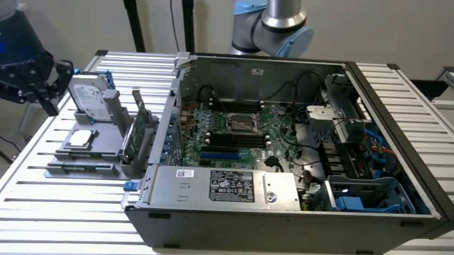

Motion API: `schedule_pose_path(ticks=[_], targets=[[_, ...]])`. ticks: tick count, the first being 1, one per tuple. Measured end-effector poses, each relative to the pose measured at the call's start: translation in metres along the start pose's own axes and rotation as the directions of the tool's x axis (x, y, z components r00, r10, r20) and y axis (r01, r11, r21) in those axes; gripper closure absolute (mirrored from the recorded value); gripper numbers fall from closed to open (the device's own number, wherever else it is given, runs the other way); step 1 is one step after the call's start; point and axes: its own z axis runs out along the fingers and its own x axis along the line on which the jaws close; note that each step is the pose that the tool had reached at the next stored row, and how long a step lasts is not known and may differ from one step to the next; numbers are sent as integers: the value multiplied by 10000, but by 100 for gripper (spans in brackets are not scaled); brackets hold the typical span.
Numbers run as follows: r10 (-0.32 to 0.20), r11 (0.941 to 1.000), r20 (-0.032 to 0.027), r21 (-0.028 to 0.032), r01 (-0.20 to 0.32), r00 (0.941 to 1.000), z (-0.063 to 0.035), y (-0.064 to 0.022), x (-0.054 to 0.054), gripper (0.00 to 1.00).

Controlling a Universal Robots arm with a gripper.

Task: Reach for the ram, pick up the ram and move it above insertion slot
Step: 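Pick up the ram and move it above insertion slot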

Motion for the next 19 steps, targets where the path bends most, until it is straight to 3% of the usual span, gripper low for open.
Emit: schedule_pose_path(ticks=[5, 10, 15, 19], targets=[[-900, 9959, -58, 12, 900, 9959, 8, 0, 0, 89], [-1805, 9836, -118, 19, 1805, 9835, 17, -1, 0, 89], [-2689, 9631, -179, 20, 2690, 9630, 25, -2, 0, 89], [-3373, 9413, -226, 17, 3375, 9411, 32, -2, -1, 89]])
